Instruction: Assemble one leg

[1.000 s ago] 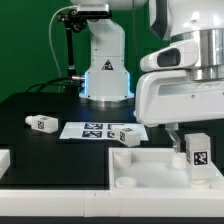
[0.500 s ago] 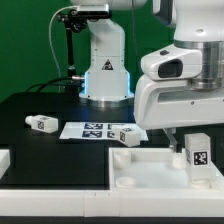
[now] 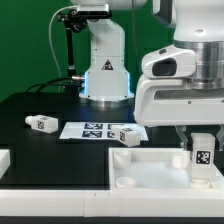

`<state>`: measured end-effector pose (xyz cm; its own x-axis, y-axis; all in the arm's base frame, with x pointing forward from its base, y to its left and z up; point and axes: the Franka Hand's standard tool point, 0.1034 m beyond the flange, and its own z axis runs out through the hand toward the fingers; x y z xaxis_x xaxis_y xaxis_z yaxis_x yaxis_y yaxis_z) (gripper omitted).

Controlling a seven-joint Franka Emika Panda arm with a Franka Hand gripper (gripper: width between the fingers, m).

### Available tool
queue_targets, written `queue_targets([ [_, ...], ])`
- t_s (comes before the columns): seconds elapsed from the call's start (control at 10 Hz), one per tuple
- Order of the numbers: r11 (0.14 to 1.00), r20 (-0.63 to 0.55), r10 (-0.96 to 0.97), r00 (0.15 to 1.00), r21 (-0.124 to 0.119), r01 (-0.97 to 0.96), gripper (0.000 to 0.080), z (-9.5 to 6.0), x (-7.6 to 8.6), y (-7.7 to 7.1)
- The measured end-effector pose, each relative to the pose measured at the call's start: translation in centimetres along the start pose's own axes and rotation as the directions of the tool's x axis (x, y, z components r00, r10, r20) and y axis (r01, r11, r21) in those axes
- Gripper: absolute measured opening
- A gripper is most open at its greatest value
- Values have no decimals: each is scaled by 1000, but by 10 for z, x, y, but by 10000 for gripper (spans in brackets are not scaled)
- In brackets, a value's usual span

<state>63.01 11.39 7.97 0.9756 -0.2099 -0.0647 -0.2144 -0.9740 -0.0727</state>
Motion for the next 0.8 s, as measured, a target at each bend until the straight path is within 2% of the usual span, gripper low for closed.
queue_targets([
  [0.2, 993, 1, 122, 993, 2, -122, 287, 0, 0, -1],
  [0.4, 936, 6, 348, 938, 51, -348, 287, 1, 5, 3],
  [0.5, 909, 7, 413, 910, 55, -413, 287, 1, 5, 3],
  [0.7, 763, 43, 640, 767, 81, -641, 287, 1, 8, 3],
  [0.8, 698, 52, 710, 703, 82, -711, 287, 1, 8, 2],
])
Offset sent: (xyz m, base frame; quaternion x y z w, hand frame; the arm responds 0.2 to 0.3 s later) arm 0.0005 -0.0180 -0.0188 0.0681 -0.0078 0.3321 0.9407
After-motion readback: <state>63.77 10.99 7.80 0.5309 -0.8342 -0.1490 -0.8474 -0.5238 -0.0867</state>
